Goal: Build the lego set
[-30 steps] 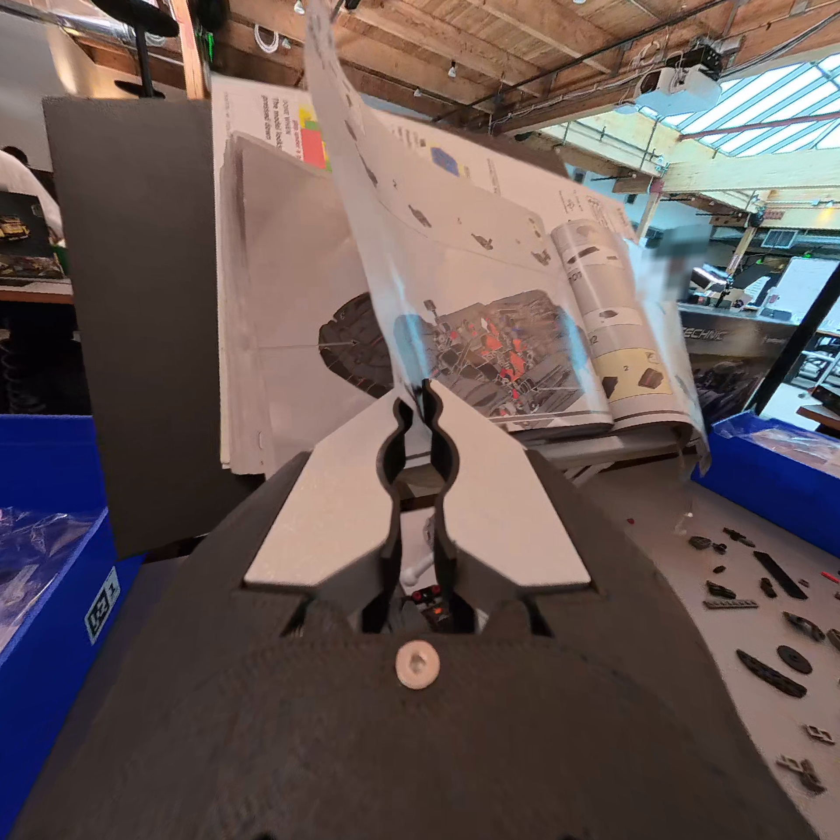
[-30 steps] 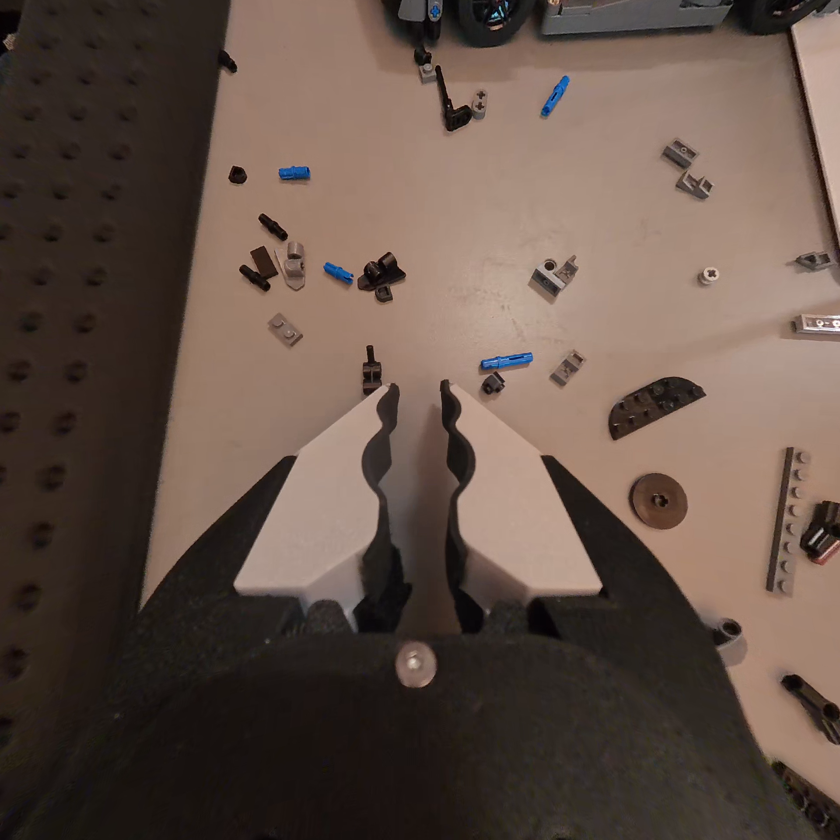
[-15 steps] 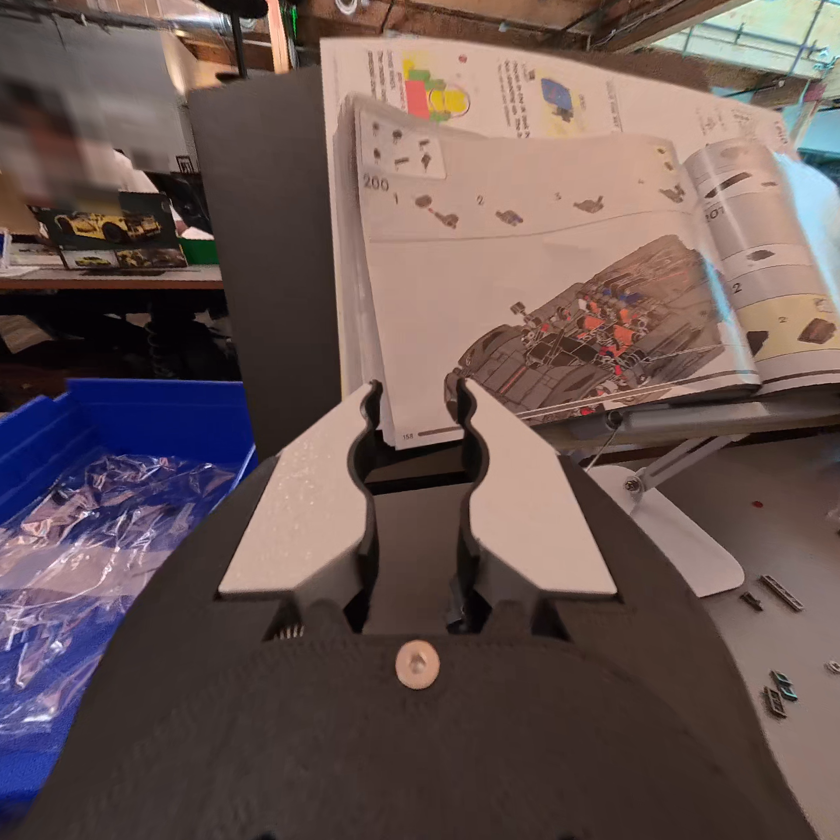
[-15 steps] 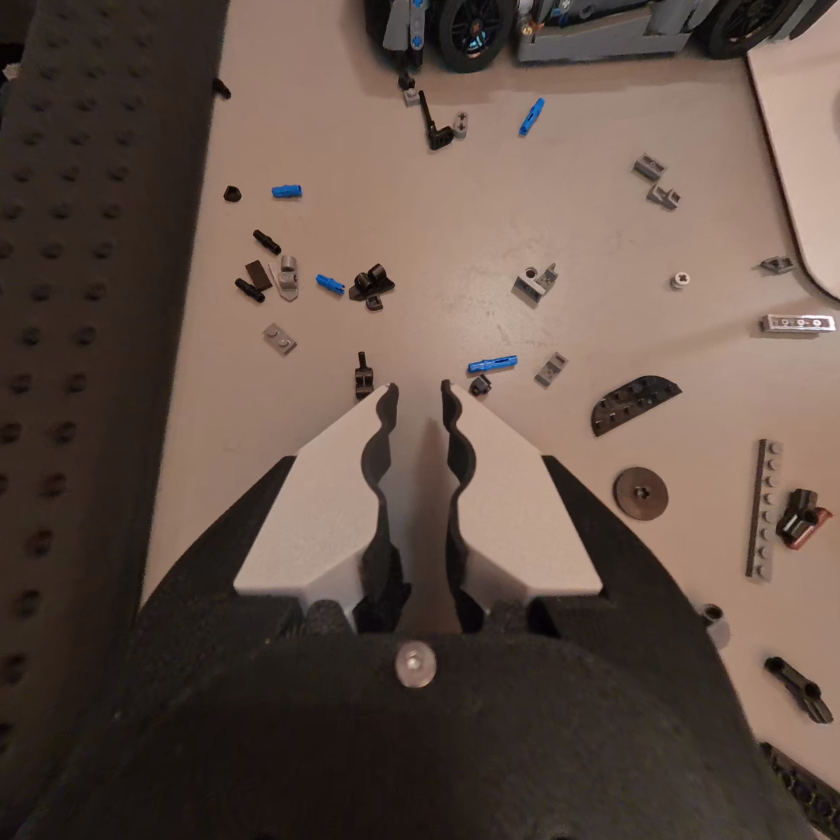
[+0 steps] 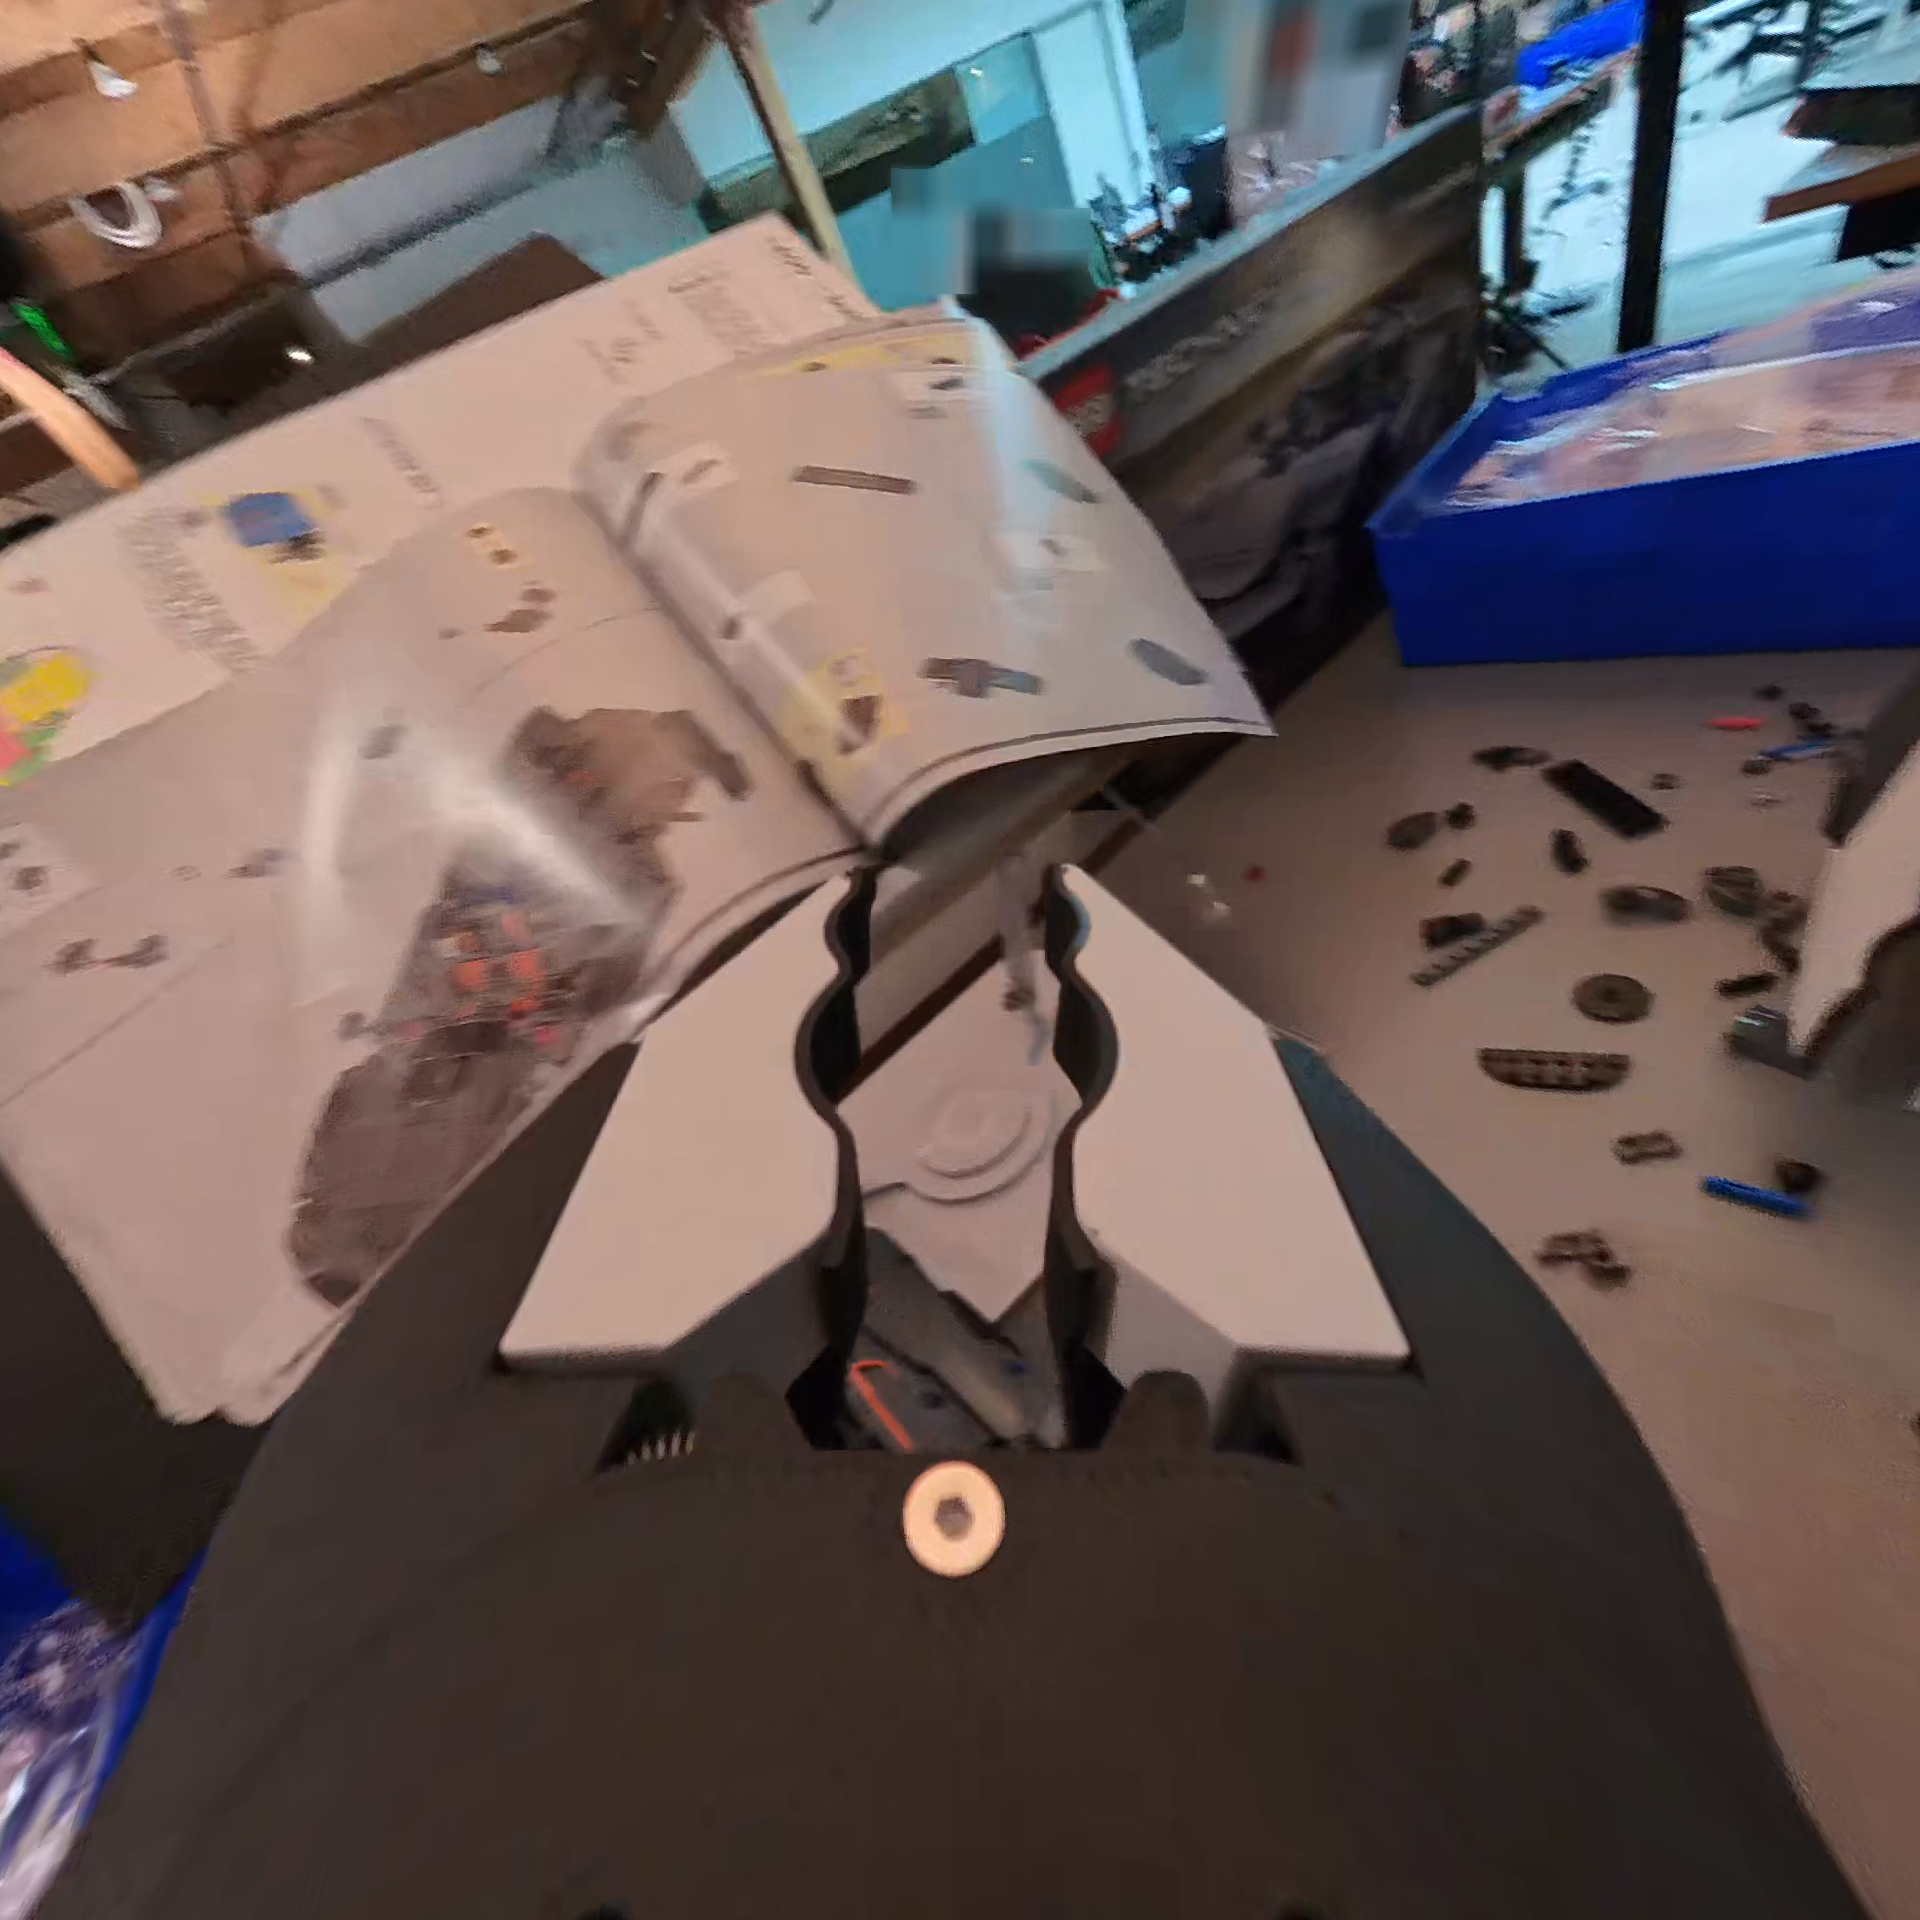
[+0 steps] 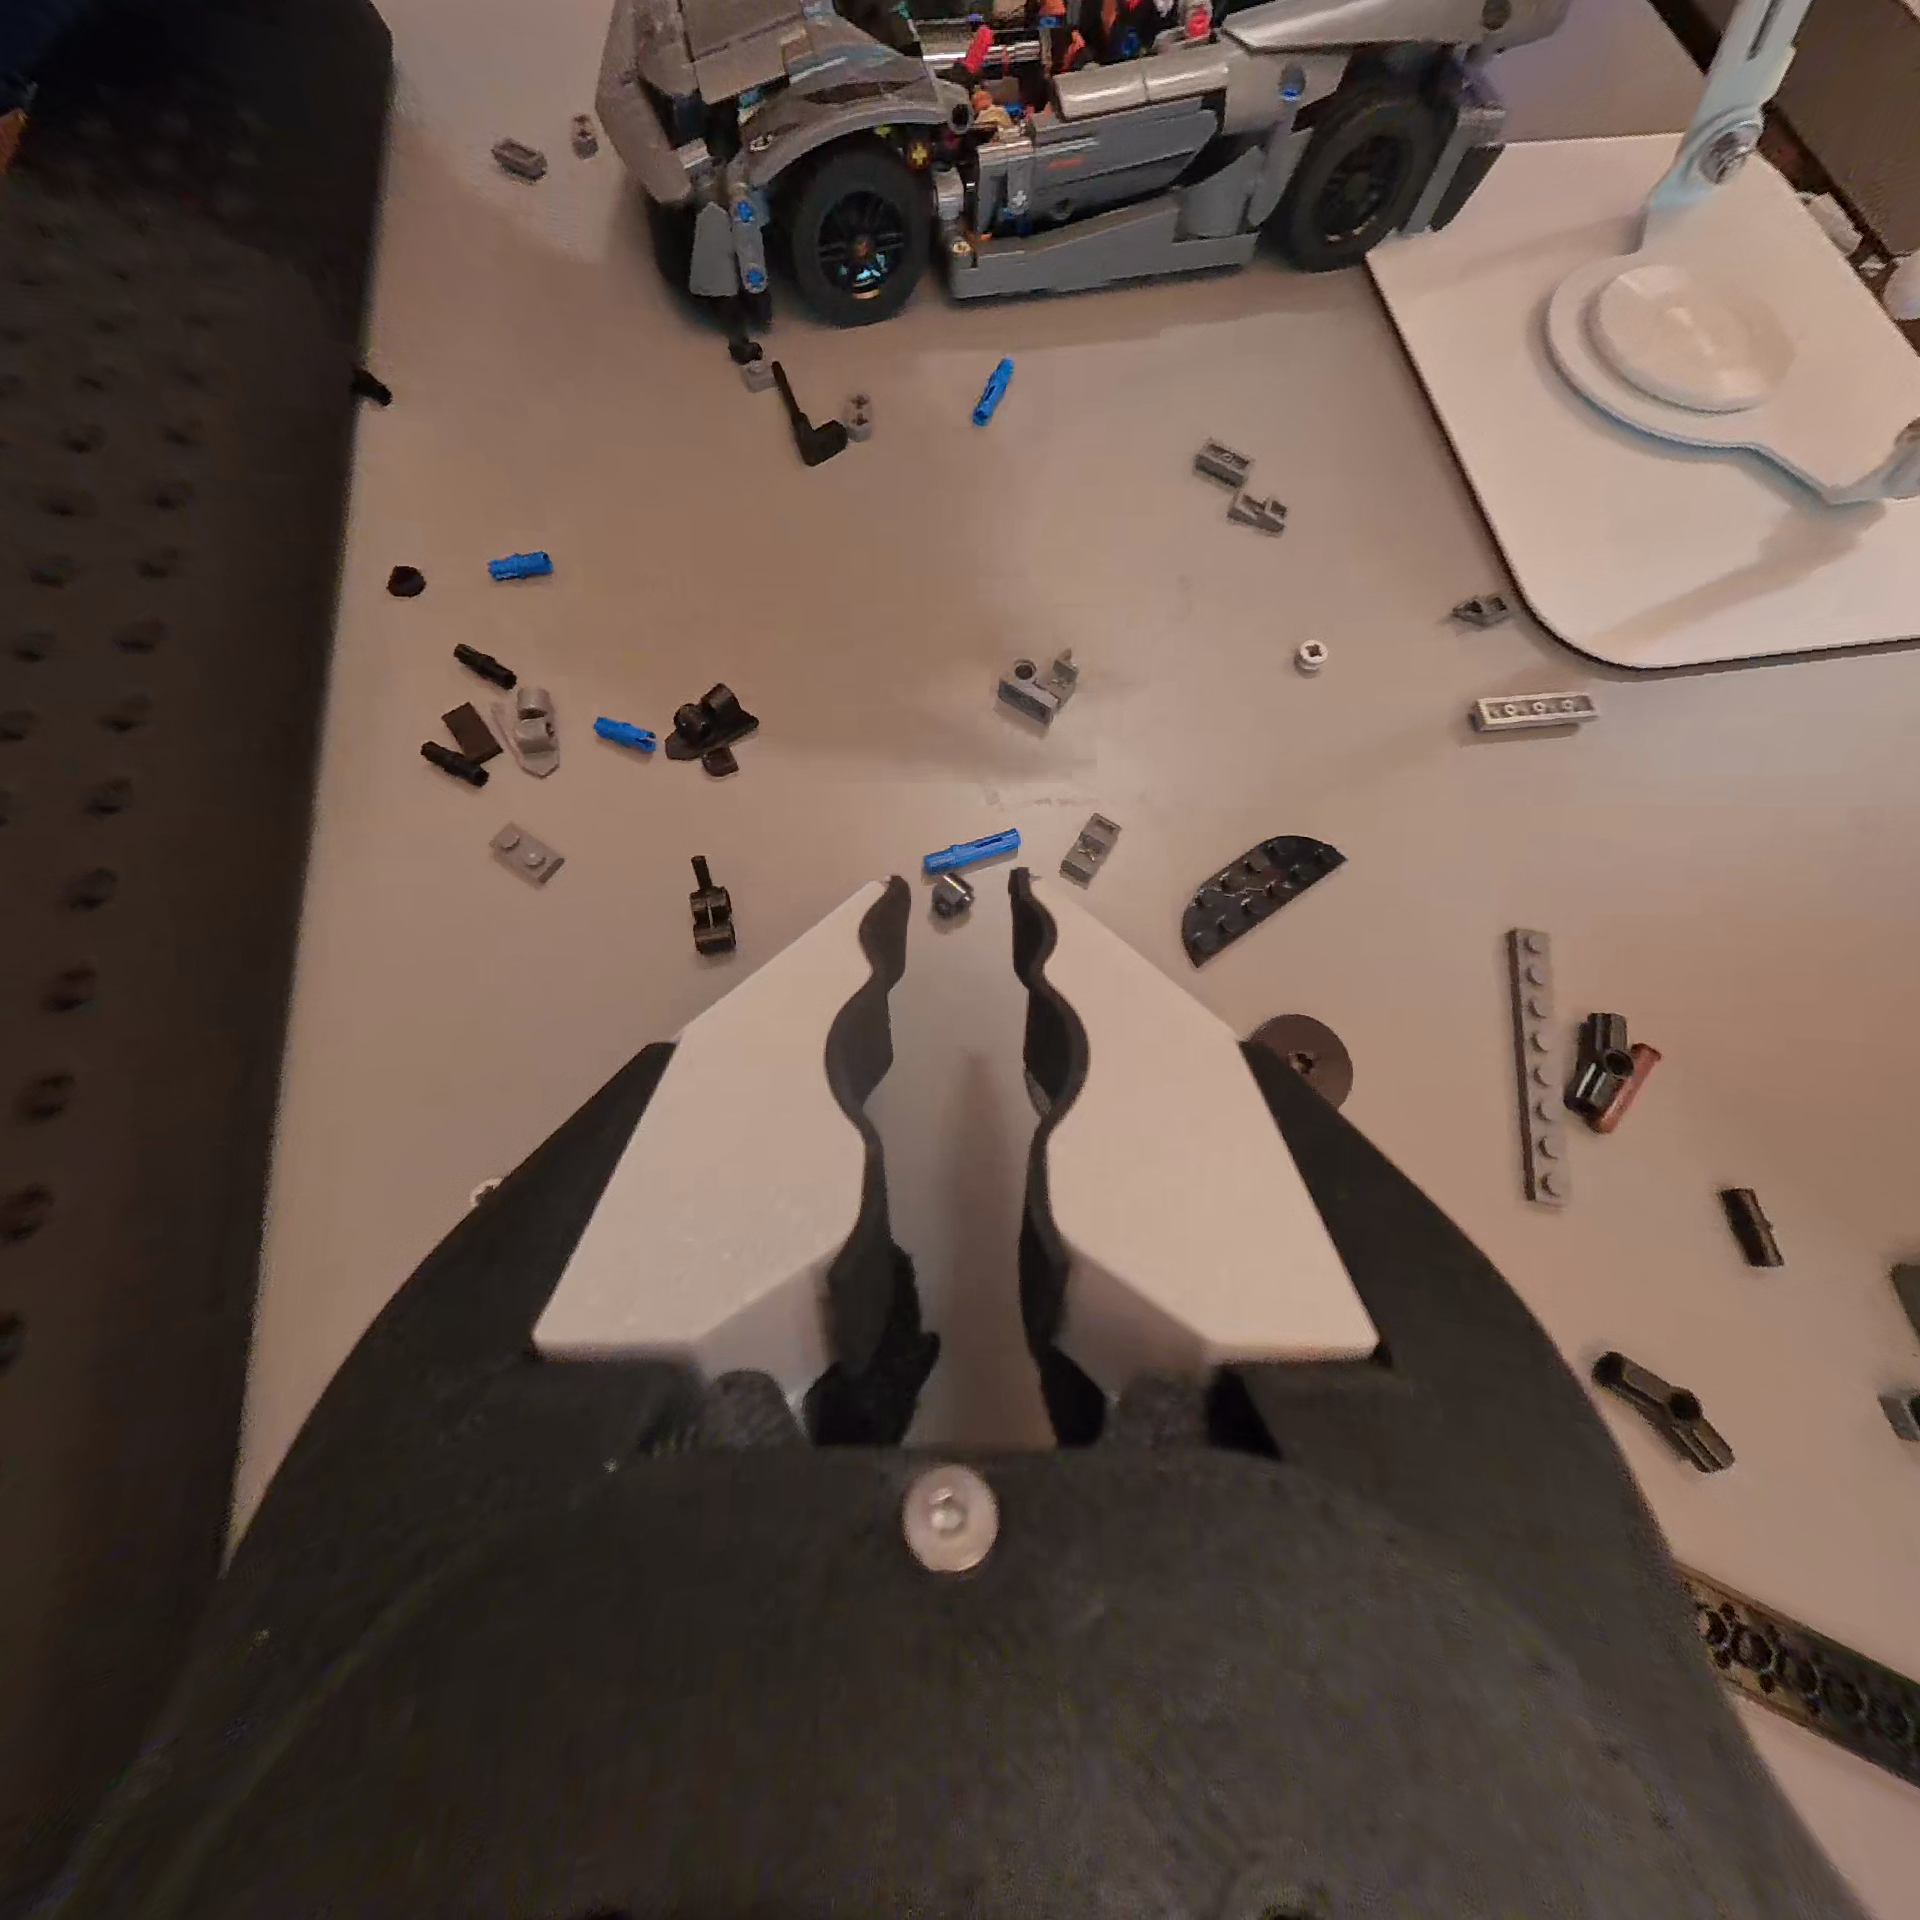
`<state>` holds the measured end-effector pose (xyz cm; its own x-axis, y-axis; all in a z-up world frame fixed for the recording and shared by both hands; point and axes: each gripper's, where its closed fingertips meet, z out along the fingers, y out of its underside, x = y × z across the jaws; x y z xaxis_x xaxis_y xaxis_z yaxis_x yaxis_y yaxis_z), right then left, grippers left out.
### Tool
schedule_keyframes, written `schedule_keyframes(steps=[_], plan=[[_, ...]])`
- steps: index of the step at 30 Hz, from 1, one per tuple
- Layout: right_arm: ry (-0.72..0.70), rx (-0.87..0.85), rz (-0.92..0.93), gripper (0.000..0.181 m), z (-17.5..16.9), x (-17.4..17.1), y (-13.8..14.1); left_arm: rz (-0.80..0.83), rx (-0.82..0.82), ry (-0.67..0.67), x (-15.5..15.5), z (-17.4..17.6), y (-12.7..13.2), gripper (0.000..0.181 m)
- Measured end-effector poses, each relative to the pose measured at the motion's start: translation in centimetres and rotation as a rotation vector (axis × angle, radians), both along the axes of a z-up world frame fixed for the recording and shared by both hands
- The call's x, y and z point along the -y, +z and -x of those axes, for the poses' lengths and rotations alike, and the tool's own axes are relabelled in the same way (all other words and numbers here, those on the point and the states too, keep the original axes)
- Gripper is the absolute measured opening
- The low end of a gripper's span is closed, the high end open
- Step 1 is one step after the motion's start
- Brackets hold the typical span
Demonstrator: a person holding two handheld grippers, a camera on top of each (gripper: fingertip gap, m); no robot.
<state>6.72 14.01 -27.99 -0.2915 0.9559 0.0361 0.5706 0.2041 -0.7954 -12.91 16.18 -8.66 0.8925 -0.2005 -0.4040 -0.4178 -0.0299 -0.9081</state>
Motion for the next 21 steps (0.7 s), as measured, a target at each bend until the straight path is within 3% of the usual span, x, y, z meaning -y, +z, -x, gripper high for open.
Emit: schedule_keyframes(steps=[5,10,13,16,21], plan=[[-0.022,0.003,-0.019,0.017,0.2,-0.6,-0.6,0.126,-0.122,-0.132,-0.7,-6.9,-6.2,0.029],[-0.038,-0.010,-0.030,0.017,0.4,-0.9,-0.5,0.161,-0.377,-0.122,-1.3,-7.9,-11.2,0.021],[-0.056,-0.012,-0.032,0.017,0.4,-1.3,-0.5,0.170,-0.368,-0.163,-1.3,-8.9,-12.0,0.022],[-0.065,-0.026,-0.038,0.017,0.5,-1.4,-0.3,0.160,-0.429,-0.122,-1.7,-7.8,-12.0,0.023],[-0.100,-0.059,-0.065,0.017,0.9,-1.9,0.5,0.136,-0.372,-0.056,-1.7,-5.2,-10.6,0.024]])
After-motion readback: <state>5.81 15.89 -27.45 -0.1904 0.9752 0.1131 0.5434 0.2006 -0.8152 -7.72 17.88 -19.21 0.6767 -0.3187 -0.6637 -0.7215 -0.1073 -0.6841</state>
